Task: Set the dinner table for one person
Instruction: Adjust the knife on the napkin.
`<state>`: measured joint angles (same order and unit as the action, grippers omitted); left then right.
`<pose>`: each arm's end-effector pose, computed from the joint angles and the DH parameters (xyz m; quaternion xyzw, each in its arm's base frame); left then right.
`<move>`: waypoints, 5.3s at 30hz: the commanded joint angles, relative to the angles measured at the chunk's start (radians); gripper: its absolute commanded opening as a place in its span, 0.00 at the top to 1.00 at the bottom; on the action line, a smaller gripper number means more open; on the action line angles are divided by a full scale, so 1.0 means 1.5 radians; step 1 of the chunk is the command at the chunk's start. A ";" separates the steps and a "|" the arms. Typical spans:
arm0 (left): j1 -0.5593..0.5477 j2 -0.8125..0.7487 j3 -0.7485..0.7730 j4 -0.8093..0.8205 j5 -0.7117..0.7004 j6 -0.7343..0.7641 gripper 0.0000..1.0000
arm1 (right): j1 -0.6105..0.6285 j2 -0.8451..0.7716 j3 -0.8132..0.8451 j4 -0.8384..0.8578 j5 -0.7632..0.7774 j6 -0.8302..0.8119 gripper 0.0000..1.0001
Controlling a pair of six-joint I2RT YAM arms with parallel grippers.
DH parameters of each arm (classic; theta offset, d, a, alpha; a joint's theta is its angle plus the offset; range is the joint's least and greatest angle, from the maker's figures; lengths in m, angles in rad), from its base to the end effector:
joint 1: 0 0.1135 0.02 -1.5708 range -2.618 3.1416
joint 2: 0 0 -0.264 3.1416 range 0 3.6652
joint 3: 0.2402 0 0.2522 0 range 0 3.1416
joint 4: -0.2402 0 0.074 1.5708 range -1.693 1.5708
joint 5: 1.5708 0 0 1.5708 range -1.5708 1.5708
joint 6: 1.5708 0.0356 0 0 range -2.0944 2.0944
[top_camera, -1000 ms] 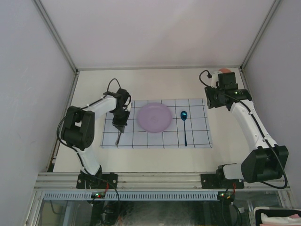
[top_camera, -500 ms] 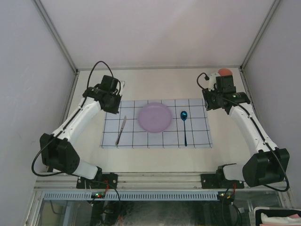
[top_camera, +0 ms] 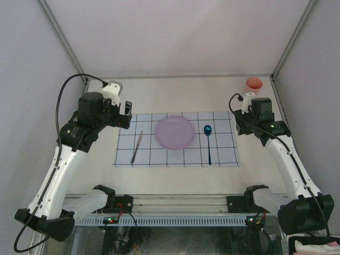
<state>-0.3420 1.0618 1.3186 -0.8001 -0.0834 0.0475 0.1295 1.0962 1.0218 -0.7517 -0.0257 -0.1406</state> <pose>0.1958 -0.0665 0.4077 0.1483 0.8577 -0.0361 0.4910 0.2204 0.0296 0.3094 -0.1300 0.9223 0.0099 0.3638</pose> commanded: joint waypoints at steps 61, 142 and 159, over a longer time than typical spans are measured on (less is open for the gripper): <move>-0.021 0.298 -0.281 0.116 0.027 -0.174 0.14 | -0.315 -0.184 0.115 -0.220 -0.287 -0.043 0.00; -0.039 0.399 -0.188 0.077 0.056 -0.138 1.00 | -0.413 -0.202 0.125 -0.223 -0.388 -0.050 0.00; -0.038 0.359 -0.196 0.069 0.073 -0.210 1.00 | -0.413 -0.213 0.125 -0.246 -0.393 -0.060 0.00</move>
<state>-0.3962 1.6711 1.0233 -0.7021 0.0303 -0.2211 -0.4847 0.7906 1.1709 -1.1229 -0.5934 -0.2096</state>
